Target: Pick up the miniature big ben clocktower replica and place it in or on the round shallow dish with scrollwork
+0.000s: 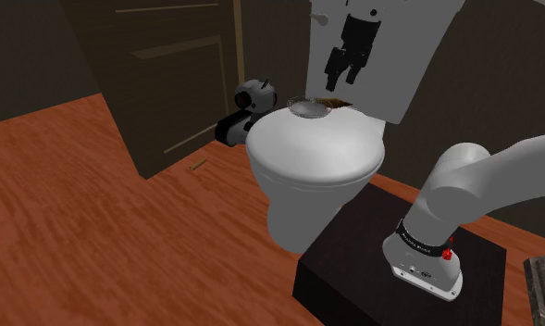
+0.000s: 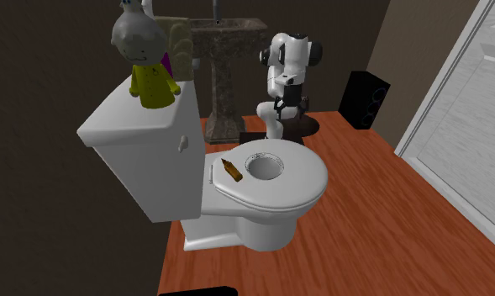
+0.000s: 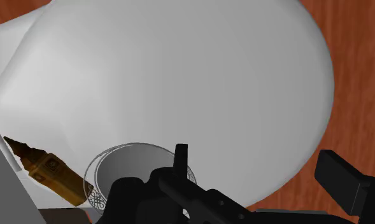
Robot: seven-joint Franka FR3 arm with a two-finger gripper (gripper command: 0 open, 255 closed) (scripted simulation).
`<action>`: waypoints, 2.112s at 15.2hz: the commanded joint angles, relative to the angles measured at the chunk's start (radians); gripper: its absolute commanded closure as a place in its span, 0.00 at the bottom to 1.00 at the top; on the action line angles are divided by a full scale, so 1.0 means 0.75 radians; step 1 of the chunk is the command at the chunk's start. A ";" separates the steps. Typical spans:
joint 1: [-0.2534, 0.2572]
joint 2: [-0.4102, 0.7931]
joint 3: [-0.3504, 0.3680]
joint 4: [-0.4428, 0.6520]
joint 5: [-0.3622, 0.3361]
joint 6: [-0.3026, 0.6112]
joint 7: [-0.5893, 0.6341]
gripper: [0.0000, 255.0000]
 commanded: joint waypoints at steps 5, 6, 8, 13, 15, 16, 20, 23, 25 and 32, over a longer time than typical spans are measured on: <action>-0.005 0.064 -0.132 -0.018 -0.066 0.050 -0.203 0.00; -0.006 0.085 -0.164 -0.018 -0.081 0.063 -0.253 0.00; -0.007 0.135 -0.229 -0.010 -0.110 0.091 -0.354 0.00; -0.002 0.297 -0.386 0.047 -0.161 0.162 -0.605 0.00; 0.004 0.376 -0.447 0.084 -0.171 0.190 -0.707 0.00; 0.007 0.418 -0.477 0.106 -0.173 0.203 -0.758 0.00; 0.023 0.604 -0.592 0.212 -0.157 0.252 -0.969 0.00; 0.031 0.762 -0.670 0.312 -0.116 0.280 -1.134 0.00; 0.030 0.878 -0.714 0.389 -0.075 0.293 -1.248 0.00; 0.015 1.023 -0.751 0.423 -0.011 0.370 -1.378 0.00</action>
